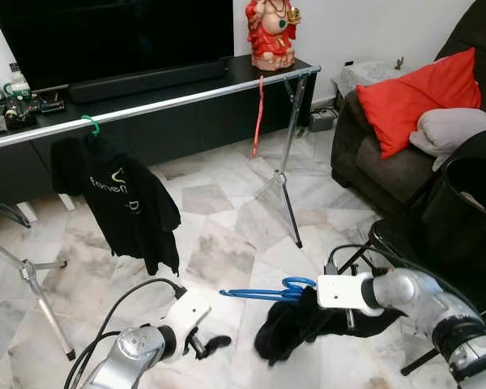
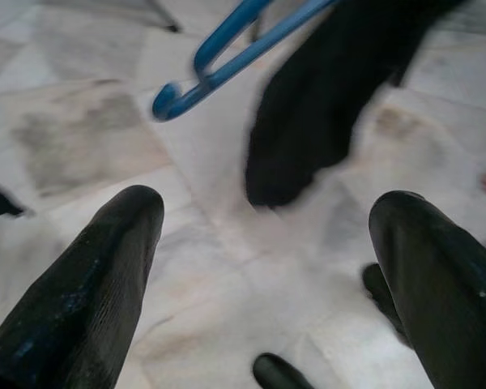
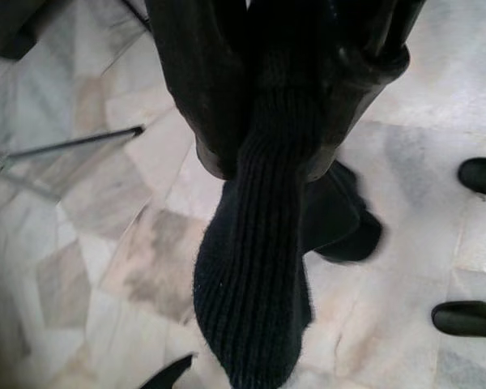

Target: Hang hanger

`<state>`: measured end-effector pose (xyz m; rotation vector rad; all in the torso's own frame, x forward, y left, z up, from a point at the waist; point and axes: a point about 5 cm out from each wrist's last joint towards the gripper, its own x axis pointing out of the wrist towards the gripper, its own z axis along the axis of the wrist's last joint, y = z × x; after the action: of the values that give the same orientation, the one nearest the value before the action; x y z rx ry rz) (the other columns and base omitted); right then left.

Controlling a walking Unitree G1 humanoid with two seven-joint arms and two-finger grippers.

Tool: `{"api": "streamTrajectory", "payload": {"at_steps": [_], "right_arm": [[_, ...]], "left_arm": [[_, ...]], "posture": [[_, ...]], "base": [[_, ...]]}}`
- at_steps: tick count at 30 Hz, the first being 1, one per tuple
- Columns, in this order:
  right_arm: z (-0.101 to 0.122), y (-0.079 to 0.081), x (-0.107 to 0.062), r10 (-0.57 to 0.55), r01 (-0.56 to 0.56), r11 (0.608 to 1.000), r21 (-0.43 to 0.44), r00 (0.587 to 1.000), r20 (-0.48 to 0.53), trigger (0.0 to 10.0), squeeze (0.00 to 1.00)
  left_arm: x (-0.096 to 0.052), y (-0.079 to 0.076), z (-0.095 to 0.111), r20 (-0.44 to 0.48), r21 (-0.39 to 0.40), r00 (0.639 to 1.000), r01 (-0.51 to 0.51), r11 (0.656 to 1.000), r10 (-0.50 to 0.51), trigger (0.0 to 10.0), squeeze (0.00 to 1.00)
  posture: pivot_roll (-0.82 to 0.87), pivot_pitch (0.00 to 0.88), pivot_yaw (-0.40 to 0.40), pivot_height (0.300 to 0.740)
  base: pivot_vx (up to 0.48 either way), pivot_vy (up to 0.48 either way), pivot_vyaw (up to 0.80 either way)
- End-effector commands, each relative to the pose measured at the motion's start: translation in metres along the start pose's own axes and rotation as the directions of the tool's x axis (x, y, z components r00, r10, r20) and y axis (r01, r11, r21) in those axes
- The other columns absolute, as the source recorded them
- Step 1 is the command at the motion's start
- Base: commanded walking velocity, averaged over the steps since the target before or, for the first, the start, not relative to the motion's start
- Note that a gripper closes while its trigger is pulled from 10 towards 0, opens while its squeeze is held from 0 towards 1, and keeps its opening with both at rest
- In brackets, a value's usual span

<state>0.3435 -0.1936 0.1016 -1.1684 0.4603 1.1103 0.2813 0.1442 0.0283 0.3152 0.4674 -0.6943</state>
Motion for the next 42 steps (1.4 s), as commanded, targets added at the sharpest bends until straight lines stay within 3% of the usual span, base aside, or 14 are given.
{"api": "streamTrajectory", "payload": {"at_steps": [1,11,20,23,25,27,28,33,38,42], "right_arm": [[0.011,-0.016,-0.01,-0.031,0.033,0.998,-0.048,0.998,0.046,0.0,0.0],[0.044,-0.042,-0.023,-0.073,0.099,0.982,-0.159,0.984,0.162,0.0,0.0],[0.086,-0.053,-0.032,-0.074,0.145,0.976,-0.163,0.922,0.38,0.0,0.0],[0.089,-0.054,-0.033,-0.07,0.147,0.975,-0.167,0.916,0.395,0.0,0.0],[0.092,-0.055,-0.035,-0.07,0.15,0.974,-0.169,0.91,0.408,0.0,0.0],[0.096,-0.057,-0.038,-0.067,0.154,0.972,-0.175,0.904,0.422,0.0,0.0],[0.096,-0.057,-0.038,-0.067,0.154,0.972,-0.175,0.904,0.422,0.0,0.0],[0.101,-0.058,-0.041,-0.057,0.148,0.973,-0.179,0.899,0.435,0.0,0.0],[0.104,-0.059,-0.041,-0.057,0.151,0.972,-0.182,0.896,0.44,0.0,0.0],[0.11,-0.06,-0.039,-0.061,0.159,0.97,-0.183,0.89,0.451,0.0,0.0]], "left_arm": [[0.001,0.0,-0.004,-0.013,-0.014,1.0,-0.002,1.0,0.002,10.0,0.0],[0.012,-0.013,-0.013,-0.041,-0.089,0.998,0.048,0.995,-0.052,10.0,0.0],[0.018,-0.01,-0.006,-0.022,-0.103,0.999,0.03,0.994,-0.032,10.0,0.0],[0.019,-0.009,-0.005,-0.018,-0.111,1.0,0.017,0.994,-0.019,10.0,0.0],[0.02,-0.007,-0.002,-0.013,-0.126,1.0,-0.008,0.992,0.007,10.0,0.0],[0.023,0.002,0.005,0.001,-0.197,0.992,-0.121,0.973,0.124,10.0,0.0],[0.023,0.002,0.005,0.001,-0.197,0.992,-0.121,0.973,0.124,10.0,0.0],[0.022,0.018,0.01,0.011,-0.309,0.943,-0.312,0.898,0.332,10.0,0.0],[0.023,0.019,0.016,0.032,-0.339,0.93,-0.334,0.879,0.366,10.0,0.0],[0.031,0.006,0.029,0.098,-0.338,0.955,-0.233,0.912,0.28,10.0,0.0]], "posture": [[0.05,0.062,-0.011,0.74],[0.05,0.057,-0.022,0.74],[0.05,0.053,-0.026,0.74],[0.04,0.048,-0.027,0.74],[0.04,0.046,-0.028,0.74],[0.04,0.04,-0.03,0.74],[0.04,0.04,-0.03,0.74],[0.05,0.032,-0.032,0.74],[0.05,0.032,-0.032,0.74],[0.05,0.033,-0.033,0.74]], "base": [[0.0,0.0,0.0],[0.0,0.0,0.0],[0.0,0.0,0.0],[0.0,0.0,0.0],[0.0,0.0,0.0],[0.0,0.0,0.0],[0.0,0.0,0.0],[0.0,0.0,0.0],[0.0,0.0,0.0],[0.0,0.0,0.0]]}}
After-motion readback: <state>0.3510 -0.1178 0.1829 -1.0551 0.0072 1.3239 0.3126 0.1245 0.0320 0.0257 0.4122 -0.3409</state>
